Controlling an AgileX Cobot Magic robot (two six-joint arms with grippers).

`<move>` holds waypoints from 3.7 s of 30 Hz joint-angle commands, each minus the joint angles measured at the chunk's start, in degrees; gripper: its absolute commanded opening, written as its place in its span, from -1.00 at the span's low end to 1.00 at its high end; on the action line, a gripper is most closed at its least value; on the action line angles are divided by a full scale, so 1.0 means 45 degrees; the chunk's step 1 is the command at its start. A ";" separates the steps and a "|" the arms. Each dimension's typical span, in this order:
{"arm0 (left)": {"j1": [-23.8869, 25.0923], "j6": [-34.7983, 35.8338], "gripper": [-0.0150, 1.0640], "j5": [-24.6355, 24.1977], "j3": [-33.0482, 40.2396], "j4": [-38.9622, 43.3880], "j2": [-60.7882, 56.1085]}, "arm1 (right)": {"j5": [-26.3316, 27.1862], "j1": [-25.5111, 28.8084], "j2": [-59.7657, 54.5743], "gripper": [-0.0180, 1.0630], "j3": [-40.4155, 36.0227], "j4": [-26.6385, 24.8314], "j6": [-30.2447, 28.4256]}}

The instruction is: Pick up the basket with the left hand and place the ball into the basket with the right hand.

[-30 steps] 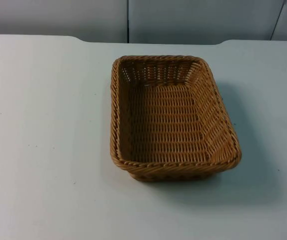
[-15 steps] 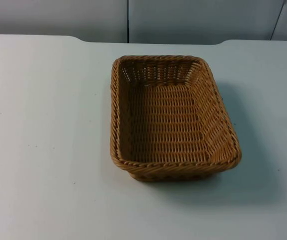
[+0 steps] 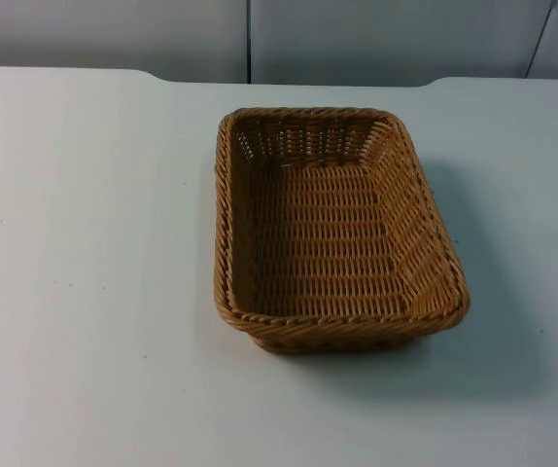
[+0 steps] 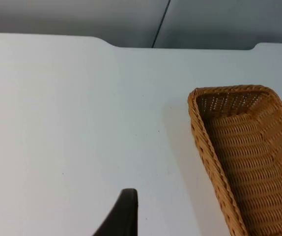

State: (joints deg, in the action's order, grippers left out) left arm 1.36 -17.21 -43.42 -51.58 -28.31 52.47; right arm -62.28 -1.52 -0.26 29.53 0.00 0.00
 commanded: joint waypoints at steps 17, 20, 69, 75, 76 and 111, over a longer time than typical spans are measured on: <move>0.0052 -0.2729 0.73 0.1731 -0.0114 -0.3113 0.3285 | 0.0091 0.0090 0.0057 0.97 -0.0086 0.0000 0.0000; 0.0052 -0.3229 0.73 0.1835 -0.0114 -0.3715 0.3653 | 0.0091 0.0090 0.0057 0.97 -0.0086 0.0000 0.0000; -0.4258 -0.4953 0.73 0.2303 -0.5008 -0.5916 1.5000 | 0.0091 0.0090 0.0057 0.96 -0.0086 0.0068 0.0142; -0.4677 -0.4365 0.73 0.2733 -0.5008 -0.5968 1.5456 | 0.0091 0.0090 0.0057 0.96 -0.0086 0.0068 0.0142; -0.4687 -0.4211 0.73 0.2766 -0.5115 -0.5968 1.5546 | 0.0091 0.0090 0.0057 0.96 -0.0086 0.0068 0.0142; -0.4687 -0.2369 -0.58 0.1276 -0.6509 -0.6272 1.7095 | 0.0091 0.0090 0.0057 0.96 -0.0086 0.0068 0.0166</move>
State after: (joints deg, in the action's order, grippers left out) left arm -19.31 -28.03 -37.45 -80.61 -55.63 129.45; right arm -62.28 -1.52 -0.26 29.53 0.00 0.63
